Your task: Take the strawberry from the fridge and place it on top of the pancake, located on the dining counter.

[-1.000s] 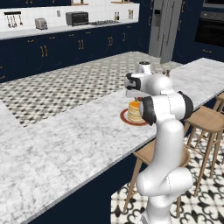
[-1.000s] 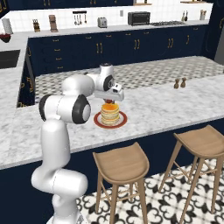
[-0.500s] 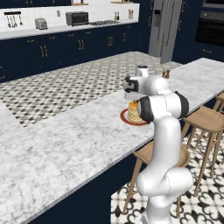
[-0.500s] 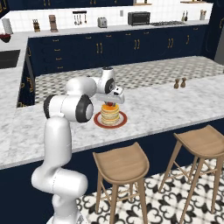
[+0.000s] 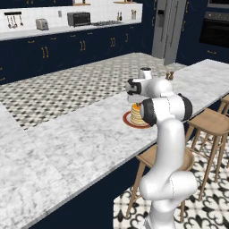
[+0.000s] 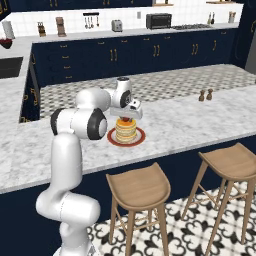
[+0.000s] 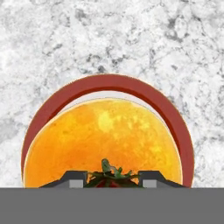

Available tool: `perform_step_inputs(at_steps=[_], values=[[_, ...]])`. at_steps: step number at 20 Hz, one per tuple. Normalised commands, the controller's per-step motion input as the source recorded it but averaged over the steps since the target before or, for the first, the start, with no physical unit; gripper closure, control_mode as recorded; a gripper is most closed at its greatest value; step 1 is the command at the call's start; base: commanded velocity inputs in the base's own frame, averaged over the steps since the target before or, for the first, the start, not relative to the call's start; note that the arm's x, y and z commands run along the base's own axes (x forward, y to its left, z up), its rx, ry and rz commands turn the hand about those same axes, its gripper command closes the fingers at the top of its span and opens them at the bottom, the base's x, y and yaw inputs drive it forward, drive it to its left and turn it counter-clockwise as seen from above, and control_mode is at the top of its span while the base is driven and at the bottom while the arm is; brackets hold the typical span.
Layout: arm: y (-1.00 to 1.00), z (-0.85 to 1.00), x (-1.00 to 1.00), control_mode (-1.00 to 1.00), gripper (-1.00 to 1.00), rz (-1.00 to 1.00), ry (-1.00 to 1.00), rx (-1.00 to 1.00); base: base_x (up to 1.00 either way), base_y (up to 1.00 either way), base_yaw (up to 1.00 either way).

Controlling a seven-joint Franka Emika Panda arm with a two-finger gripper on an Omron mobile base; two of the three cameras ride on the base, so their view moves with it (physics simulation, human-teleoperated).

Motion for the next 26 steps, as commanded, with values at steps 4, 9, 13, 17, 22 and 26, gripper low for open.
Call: perform_step_inputs(at_steps=[4, 9, 13, 17, 22, 26], values=[[0.00, 0.00, -0.17, -1.00, -1.00, 0.03, -0.01, 0.00, 0.00, 0.00, 0.00], [0.00, 0.10, -0.27, -1.00, -1.00, 0.01, 0.00, 0.00, 0.00, 0.00, 0.00], [0.00, 0.34, -0.54, -1.00, -1.00, 0.00, -0.07, 0.00, 0.00, 0.00, 0.00], [-0.07, 0.35, -0.76, -1.00, -1.00, 0.01, -0.09, 0.00, 0.00, 0.00, 0.00], [-0.17, 0.04, -0.94, -1.00, -1.00, 0.01, -0.09, 0.00, 0.00, 0.00, 0.00], [-0.21, 0.00, -0.90, -1.00, -1.00, 0.00, -0.07, 0.00, 0.00, 0.00, 0.00]])
